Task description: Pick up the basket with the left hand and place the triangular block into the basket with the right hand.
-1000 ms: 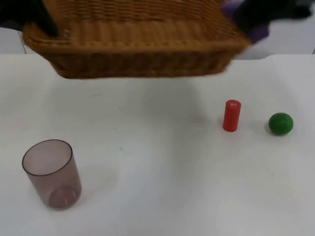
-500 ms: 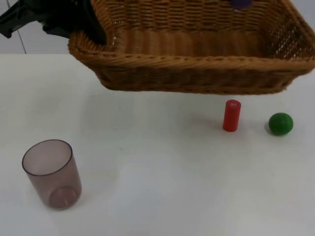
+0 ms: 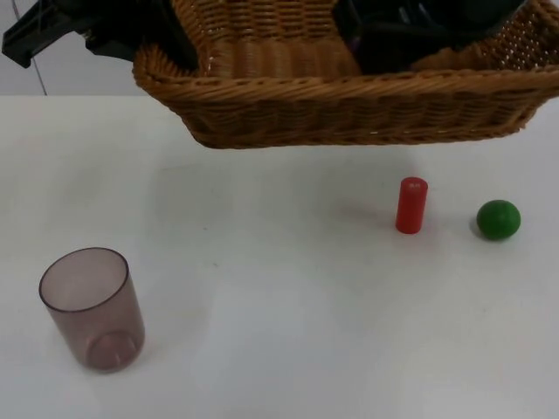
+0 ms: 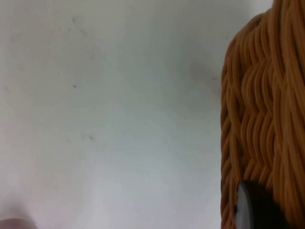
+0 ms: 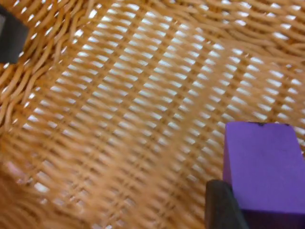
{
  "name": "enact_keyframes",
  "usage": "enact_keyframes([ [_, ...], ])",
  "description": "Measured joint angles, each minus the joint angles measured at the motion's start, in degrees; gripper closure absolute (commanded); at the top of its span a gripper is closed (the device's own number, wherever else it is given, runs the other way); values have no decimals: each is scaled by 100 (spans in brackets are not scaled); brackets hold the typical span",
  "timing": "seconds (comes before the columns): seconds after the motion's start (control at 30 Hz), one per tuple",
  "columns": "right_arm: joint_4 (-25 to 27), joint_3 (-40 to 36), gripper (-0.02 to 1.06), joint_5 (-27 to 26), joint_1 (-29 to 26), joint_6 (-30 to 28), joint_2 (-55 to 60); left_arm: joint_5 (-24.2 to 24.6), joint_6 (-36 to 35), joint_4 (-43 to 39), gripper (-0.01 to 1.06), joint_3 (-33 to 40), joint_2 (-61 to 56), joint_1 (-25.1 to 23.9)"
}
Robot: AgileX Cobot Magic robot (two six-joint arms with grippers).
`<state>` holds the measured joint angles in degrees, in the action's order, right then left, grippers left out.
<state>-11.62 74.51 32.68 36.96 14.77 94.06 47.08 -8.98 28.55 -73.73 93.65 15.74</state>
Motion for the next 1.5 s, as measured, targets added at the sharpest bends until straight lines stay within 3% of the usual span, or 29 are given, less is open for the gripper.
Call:
enact_keyframes([
  [0.07,-218,10,98,-14,0,202,0,0,0,0,105,0,0,0],
  [0.17,-821,10,84,-35,0,704,0,0,0,0,105,0,0,0],
  [0.37,-1010,10,69,-68,0,842,0,0,0,0,105,0,0,0],
  [0.53,-1036,10,10,-153,0,816,0,0,0,0,105,0,0,0],
  [0.57,-1047,10,10,-180,0,800,0,0,0,0,105,0,0,0],
  [0.6,-1045,10,-1,-223,0,765,0,0,0,0,105,0,0,0],
  [0.83,-1059,10,-1,-364,0,715,-122,0,0,0,105,0,0,0],
  [1.13,-1089,10,-1,-236,0,715,-1376,0,0,0,105,0,0,0],
  [1.27,-1419,10,-1,-104,0,750,-2198,0,0,0,105,0,0,0],
  [1.5,-2685,10,-1,677,0,1490,-3318,0,0,0,105,0,0,0],
])
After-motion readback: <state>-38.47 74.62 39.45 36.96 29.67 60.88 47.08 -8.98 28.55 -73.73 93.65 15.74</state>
